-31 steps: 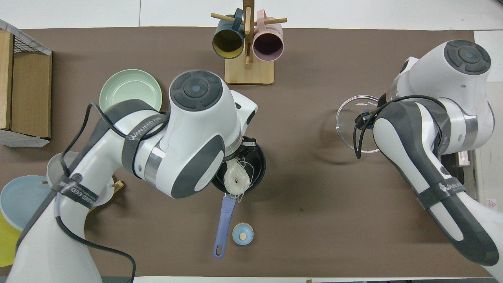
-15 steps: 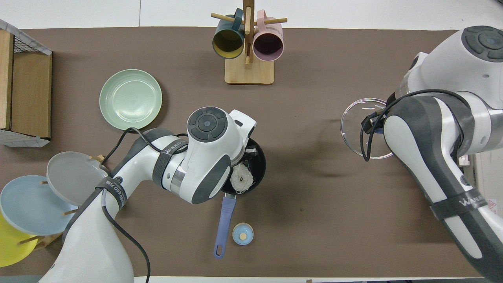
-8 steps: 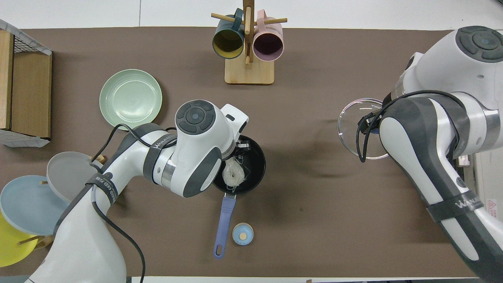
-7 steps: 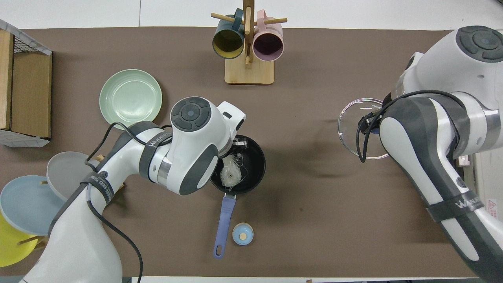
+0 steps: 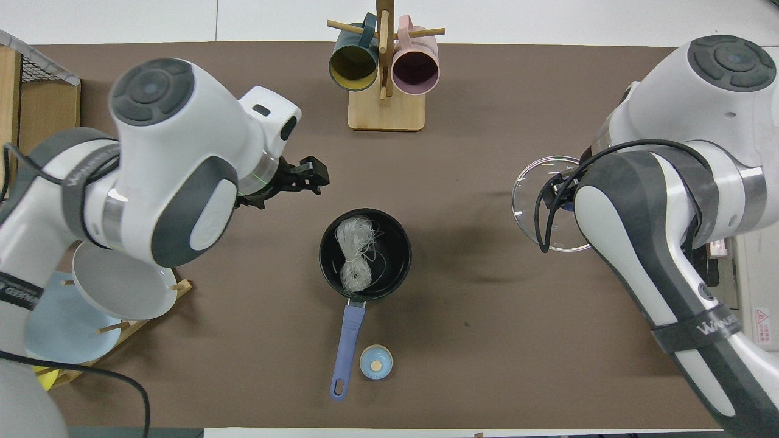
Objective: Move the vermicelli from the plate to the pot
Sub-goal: 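Withdraw the left gripper while the right gripper lifts the glass lid, then lower the glass lid onto the black pot with the right gripper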
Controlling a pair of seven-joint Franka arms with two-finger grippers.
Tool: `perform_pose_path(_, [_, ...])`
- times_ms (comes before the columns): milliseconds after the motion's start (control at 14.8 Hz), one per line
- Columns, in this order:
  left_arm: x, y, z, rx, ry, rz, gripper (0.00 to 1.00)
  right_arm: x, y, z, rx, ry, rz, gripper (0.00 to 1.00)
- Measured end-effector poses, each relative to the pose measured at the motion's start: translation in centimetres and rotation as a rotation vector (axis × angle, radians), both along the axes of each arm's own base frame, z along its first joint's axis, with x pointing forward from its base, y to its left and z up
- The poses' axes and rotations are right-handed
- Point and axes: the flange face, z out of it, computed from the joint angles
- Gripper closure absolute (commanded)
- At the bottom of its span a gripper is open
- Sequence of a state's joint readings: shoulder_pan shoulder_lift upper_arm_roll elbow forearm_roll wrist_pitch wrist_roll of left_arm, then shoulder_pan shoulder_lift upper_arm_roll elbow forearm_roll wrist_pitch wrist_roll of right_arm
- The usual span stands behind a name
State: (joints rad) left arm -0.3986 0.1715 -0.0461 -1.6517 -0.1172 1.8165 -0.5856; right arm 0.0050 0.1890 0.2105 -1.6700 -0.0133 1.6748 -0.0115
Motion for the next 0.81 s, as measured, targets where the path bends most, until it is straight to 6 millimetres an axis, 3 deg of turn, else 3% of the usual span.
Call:
perform_pose_path(203, [-0.2,5.3,5.0,-0.010,-0.039,0.063,0.00,-0.7,5.5,1.8,-0.016,-0.005,-0.065,1.00])
perform_pose_path(405, [-0.8,12.0,8.7,0.012,-0.060,0.036,0.00,-3.1,14.0,2.2,-0.054,-0.033,-0.139,1.00])
perform_pose_path(608, [-0.9,17.3,9.9,0.041,-0.065,-0.039,0.00,-5.4,20.6,2.4,-0.017,-0.088,-0.220,1.00])
perform_pose_path(811, [-0.7,19.7,9.2,0.053,-0.056,-0.092,0.00,-6.0,23.9,2.3,0.050,-0.127,-0.277,1.00])
